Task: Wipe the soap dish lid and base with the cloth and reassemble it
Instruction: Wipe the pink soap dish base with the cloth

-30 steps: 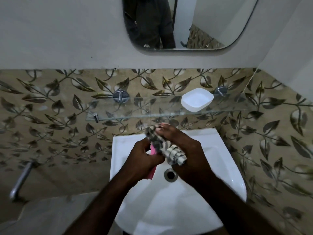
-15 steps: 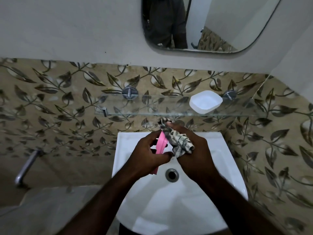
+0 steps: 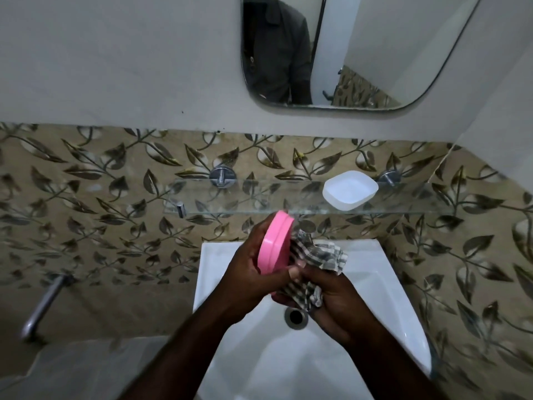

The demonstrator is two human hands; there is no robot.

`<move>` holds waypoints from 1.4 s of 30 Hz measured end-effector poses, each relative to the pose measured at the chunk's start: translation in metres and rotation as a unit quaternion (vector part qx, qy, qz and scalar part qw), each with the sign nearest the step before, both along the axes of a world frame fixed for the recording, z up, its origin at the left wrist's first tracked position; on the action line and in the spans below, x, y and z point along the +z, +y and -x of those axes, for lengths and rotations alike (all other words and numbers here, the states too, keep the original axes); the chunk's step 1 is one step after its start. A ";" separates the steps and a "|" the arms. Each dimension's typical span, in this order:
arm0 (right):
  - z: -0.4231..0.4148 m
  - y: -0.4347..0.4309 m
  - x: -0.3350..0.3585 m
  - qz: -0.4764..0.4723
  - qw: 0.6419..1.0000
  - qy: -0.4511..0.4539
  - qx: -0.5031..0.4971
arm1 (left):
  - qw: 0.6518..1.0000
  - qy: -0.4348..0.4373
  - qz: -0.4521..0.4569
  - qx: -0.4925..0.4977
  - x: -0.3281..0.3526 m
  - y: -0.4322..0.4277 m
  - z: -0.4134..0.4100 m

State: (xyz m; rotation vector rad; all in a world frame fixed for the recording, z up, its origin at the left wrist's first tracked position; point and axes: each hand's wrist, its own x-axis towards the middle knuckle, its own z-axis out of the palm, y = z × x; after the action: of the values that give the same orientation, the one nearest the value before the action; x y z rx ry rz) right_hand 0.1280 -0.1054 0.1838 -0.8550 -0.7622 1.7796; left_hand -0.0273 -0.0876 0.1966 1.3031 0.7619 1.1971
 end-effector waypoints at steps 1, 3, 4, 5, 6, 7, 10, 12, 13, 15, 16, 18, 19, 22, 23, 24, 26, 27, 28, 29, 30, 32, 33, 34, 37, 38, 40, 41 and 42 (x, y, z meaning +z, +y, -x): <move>0.001 0.001 -0.001 0.005 1.000 -0.001 0.000 | 1.000 0.003 0.001 -0.015 -0.002 -0.001 0.000; 0.005 0.005 -0.003 -0.015 0.999 -0.033 -0.024 | 0.999 0.015 -0.002 -0.041 -0.004 -0.003 0.000; 0.008 0.006 -0.005 -0.037 0.997 -0.052 -0.045 | 0.998 0.021 -0.002 -0.053 -0.004 -0.004 0.000; 0.010 0.007 -0.003 -0.058 0.993 -0.071 -0.070 | 0.998 0.029 -0.004 -0.061 -0.005 -0.005 0.000; 0.011 0.007 0.001 -0.078 0.988 -0.093 -0.094 | 0.997 0.046 -0.010 -0.064 -0.005 -0.005 0.000; 0.011 0.007 0.005 -0.096 0.981 -0.126 -0.111 | 0.995 0.070 -0.021 -0.069 -0.007 -0.006 0.000; 0.010 0.010 0.013 -0.132 0.950 -0.240 -0.147 | 0.989 0.104 -0.044 -0.100 -0.012 -0.009 0.002; 0.007 0.013 0.010 -0.151 0.910 -0.329 -0.201 | 0.992 0.068 0.003 -0.110 -0.008 -0.011 0.003; 0.006 0.013 0.009 -0.182 0.882 -0.376 -0.220 | 0.993 0.049 0.029 -0.108 -0.006 -0.011 0.004; 0.002 0.014 0.008 -0.244 0.827 -0.447 -0.240 | 0.992 0.040 0.064 -0.102 -0.006 -0.009 0.005; 0.000 0.014 0.009 -0.266 0.810 -0.461 -0.246 | 0.990 0.045 0.078 -0.105 -0.007 -0.009 0.005; -0.001 0.014 0.016 -0.286 0.798 -0.468 -0.250 | 0.986 0.062 0.097 -0.121 -0.013 -0.007 0.004; -0.001 0.015 0.018 -0.290 0.800 -0.464 -0.246 | 0.984 0.067 0.099 -0.129 -0.015 -0.007 0.002; 0.000 0.014 0.027 -0.277 0.837 -0.417 -0.222 | 0.984 0.071 0.091 -0.137 -0.016 -0.008 0.000; -0.002 0.015 0.029 -0.262 0.852 -0.394 -0.223 | 0.984 0.074 0.094 -0.131 -0.015 -0.008 0.001; -0.005 0.017 0.032 -0.240 0.869 -0.367 -0.228 | 0.984 0.080 0.096 -0.125 -0.015 -0.007 0.002; -0.014 0.015 0.037 -0.204 0.888 -0.335 -0.240 | 0.985 0.095 0.090 -0.116 -0.012 -0.006 0.003; -0.018 0.012 0.040 -0.214 0.883 -0.337 -0.246 | 0.984 0.103 0.086 -0.117 -0.011 -0.005 0.004; -0.019 0.007 0.043 -0.250 0.867 -0.359 -0.238 | 0.983 0.108 0.081 -0.124 -0.007 -0.005 0.004; -0.016 0.001 0.047 -0.304 0.837 -0.402 -0.214 | 0.983 0.112 0.071 -0.130 -0.006 -0.003 0.005; -0.010 -0.005 0.049 -0.365 0.791 -0.455 -0.181 | 0.982 0.112 0.057 -0.141 -0.005 -0.003 0.004; -0.004 -0.012 0.048 -0.487 0.679 -0.539 -0.104 | 0.981 0.117 0.040 -0.150 -0.003 -0.003 0.003; -0.004 -0.012 0.043 -0.512 0.673 -0.530 -0.066 | 0.981 0.122 0.037 -0.143 -0.002 -0.003 0.004; -0.005 -0.012 0.042 -0.510 0.699 -0.500 -0.035 | 0.981 0.130 0.034 -0.139 -0.001 -0.002 0.006; -0.019 -0.005 0.040 -0.392 0.812 -0.431 -0.048 | 0.974 0.187 0.034 -0.123 -0.003 -0.001 0.011; -0.022 -0.004 0.038 -0.400 0.790 -0.455 -0.089 | 0.973 0.201 0.026 -0.115 -0.002 -0.001 0.011; -0.025 -0.002 0.039 -0.431 0.753 -0.475 -0.145 | 0.971 0.209 0.008 -0.115 -0.001 -0.003 0.011; -0.024 0.000 0.040 -0.464 0.718 -0.497 -0.148 | 0.970 0.216 0.000 -0.111 0.000 -0.002 0.011; -0.019 0.002 0.045 -0.493 0.702 -0.501 -0.118 | 0.968 0.225 -0.005 -0.109 0.000 -0.002 0.012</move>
State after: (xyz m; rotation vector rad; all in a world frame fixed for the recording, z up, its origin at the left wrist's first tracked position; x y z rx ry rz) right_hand 0.1471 -0.1031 0.2289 -1.0135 -1.9438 0.3104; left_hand -0.0392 -0.0892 0.1963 1.6464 0.9049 0.7358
